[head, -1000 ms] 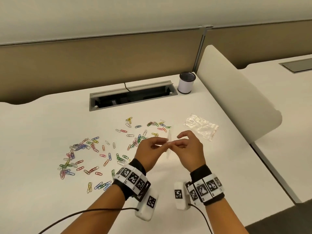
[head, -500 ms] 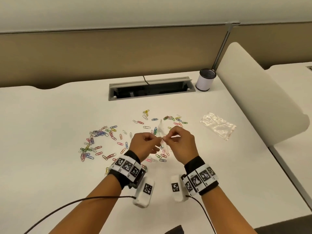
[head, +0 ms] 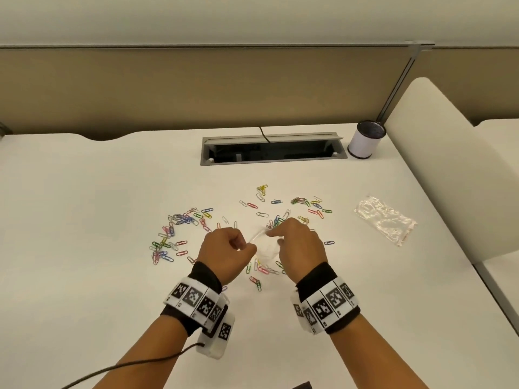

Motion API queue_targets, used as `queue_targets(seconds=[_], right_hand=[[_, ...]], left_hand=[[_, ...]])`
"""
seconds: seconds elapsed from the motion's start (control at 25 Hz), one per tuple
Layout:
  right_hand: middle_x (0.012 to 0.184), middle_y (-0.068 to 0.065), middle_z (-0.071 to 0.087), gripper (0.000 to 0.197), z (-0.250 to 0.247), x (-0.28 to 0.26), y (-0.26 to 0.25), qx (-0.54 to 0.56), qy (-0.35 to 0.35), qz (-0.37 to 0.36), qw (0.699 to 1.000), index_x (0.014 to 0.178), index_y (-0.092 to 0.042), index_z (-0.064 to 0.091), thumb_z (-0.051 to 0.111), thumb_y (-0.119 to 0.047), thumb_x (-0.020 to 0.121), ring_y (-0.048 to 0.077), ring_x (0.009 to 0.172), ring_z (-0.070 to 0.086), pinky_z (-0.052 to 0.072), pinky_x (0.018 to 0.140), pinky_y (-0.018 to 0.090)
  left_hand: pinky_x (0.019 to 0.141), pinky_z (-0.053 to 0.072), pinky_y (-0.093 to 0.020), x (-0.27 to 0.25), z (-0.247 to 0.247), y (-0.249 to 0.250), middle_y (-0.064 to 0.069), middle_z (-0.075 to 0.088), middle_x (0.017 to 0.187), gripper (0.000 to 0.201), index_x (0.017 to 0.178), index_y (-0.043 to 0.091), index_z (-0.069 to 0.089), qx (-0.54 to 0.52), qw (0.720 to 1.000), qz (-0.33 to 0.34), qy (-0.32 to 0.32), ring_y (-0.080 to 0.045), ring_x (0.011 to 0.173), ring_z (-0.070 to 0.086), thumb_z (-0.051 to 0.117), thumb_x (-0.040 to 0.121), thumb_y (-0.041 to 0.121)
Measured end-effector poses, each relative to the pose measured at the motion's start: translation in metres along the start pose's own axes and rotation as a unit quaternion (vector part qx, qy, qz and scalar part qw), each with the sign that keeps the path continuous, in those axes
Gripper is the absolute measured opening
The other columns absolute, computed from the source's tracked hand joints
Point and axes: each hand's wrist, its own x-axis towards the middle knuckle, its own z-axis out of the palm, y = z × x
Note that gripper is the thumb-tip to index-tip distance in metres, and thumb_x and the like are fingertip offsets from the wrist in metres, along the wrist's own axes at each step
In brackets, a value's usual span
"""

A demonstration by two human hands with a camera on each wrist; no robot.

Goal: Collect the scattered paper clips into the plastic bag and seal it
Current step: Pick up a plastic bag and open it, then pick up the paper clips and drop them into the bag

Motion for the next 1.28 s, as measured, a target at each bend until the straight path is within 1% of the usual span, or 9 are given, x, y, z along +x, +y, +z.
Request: queue_targets(seconds=[0.24, 0.36, 0.44, 0.6, 0.68, 0.8, 0.92, 1.08, 1.28], right_hand=[[0.097, -0.011, 0.066, 0.016, 0.012, 0.01, -0.002, 0.109, 0.036, -0.034, 0.993, 0.092, -0.03, 0.074, 0.062, -0.019, 0.089, 0.011, 0.084, 0.064, 0.054, 0.08, 0.031], [0.106, -0.013, 0.062, 0.023, 0.014, 0.012, 0.001, 0.047, 0.001, -0.048, 0.998, 0.102, -0.032, 0.073, 0.057, -0.018, 0.093, 0.012, 0.088, 0.064, 0.052, 0.079, 0.029], [0.108, -0.014, 0.063, 0.026, 0.013, 0.016, 0.0, 0.05, -0.016, -0.057, 0.997, 0.111, -0.034, 0.069, 0.063, -0.022, 0.09, 0.011, 0.084, 0.066, 0.052, 0.081, 0.028], [0.097, -0.013, 0.064, 0.057, 0.007, 0.024, 0.003, 0.232, -0.065, -0.037, 0.97, 0.118, -0.032, 0.066, 0.087, -0.023, 0.065, 0.006, 0.064, 0.068, 0.057, 0.072, 0.024], [0.097, -0.013, 0.063, 0.069, 0.006, 0.027, 0.003, 0.244, -0.088, -0.045, 0.965, 0.117, -0.032, 0.065, 0.092, -0.028, 0.054, 0.006, 0.065, 0.069, 0.058, 0.068, 0.022], [0.103, -0.016, 0.061, 0.069, 0.007, 0.032, 0.005, 0.198, -0.09, -0.061, 0.974, 0.115, -0.037, 0.063, 0.091, -0.035, 0.052, 0.005, 0.073, 0.067, 0.057, 0.07, 0.023], [0.103, -0.016, 0.061, 0.056, 0.012, 0.036, 0.009, 0.171, -0.068, -0.062, 0.981, 0.109, -0.04, 0.061, 0.087, -0.037, 0.06, 0.004, 0.08, 0.065, 0.057, 0.075, 0.028], [0.108, -0.016, 0.059, 0.05, 0.015, 0.039, 0.008, 0.166, -0.086, -0.074, 0.98, 0.112, -0.039, 0.062, 0.081, -0.046, 0.066, 0.003, 0.091, 0.06, 0.054, 0.079, 0.027], [0.106, -0.011, 0.068, 0.015, 0.0, 0.08, 0.05, 0.279, -0.022, -0.001, 0.96, 0.1, -0.028, 0.07, 0.07, -0.028, 0.085, 0.005, 0.094, 0.066, 0.056, 0.086, 0.03]], left_hand=[[0.077, 0.05, -0.031, 0.003, -0.011, -0.014, 0.006, 0.061, 0.079, 0.017, 0.054, 0.02, 0.052, -0.072, 0.994, 0.077, -0.017, -0.008, 0.081, 0.06, 0.058, 0.06, 0.035], [0.083, 0.045, -0.033, 0.013, -0.02, -0.02, 0.01, 0.057, 0.086, 0.018, 0.056, 0.022, 0.051, -0.011, 0.994, 0.112, -0.01, -0.013, 0.094, 0.057, 0.061, 0.062, 0.034], [0.089, 0.043, -0.033, 0.018, -0.02, -0.02, 0.009, 0.054, 0.097, 0.021, 0.074, 0.024, 0.053, 0.013, 0.986, 0.162, -0.035, -0.014, 0.103, 0.053, 0.07, 0.065, 0.034], [0.114, 0.019, -0.023, 0.031, -0.016, -0.024, 0.018, 0.031, 0.142, 0.112, 0.141, 0.027, 0.032, 0.144, 0.956, 0.225, -0.118, -0.004, 0.137, 0.027, 0.084, 0.047, 0.058], [0.119, 0.008, -0.028, 0.037, -0.009, -0.024, 0.016, 0.03, 0.144, 0.123, 0.15, 0.022, 0.022, 0.202, 0.939, 0.246, -0.129, -0.006, 0.14, 0.021, 0.079, 0.048, 0.061], [0.109, 0.032, -0.039, 0.047, 0.001, -0.022, 0.009, 0.049, 0.115, 0.093, 0.136, 0.019, 0.044, 0.228, 0.933, 0.26, -0.103, -0.018, 0.112, 0.047, 0.073, 0.052, 0.047], [0.088, 0.042, -0.036, 0.053, 0.005, -0.025, 0.011, 0.046, 0.094, 0.059, 0.107, 0.022, 0.052, 0.23, 0.933, 0.267, -0.079, -0.013, 0.086, 0.044, 0.068, 0.055, 0.042], [0.095, 0.039, -0.033, 0.061, 0.016, -0.035, 0.013, 0.05, 0.092, 0.054, 0.101, 0.027, 0.043, 0.203, 0.944, 0.237, -0.109, -0.009, 0.083, 0.043, 0.072, 0.056, 0.037], [0.084, 0.037, -0.026, 0.061, 0.008, -0.042, 0.017, 0.054, 0.09, 0.051, 0.101, 0.028, 0.043, 0.124, 0.968, 0.192, -0.099, -0.01, 0.088, 0.051, 0.076, 0.062, 0.032]])
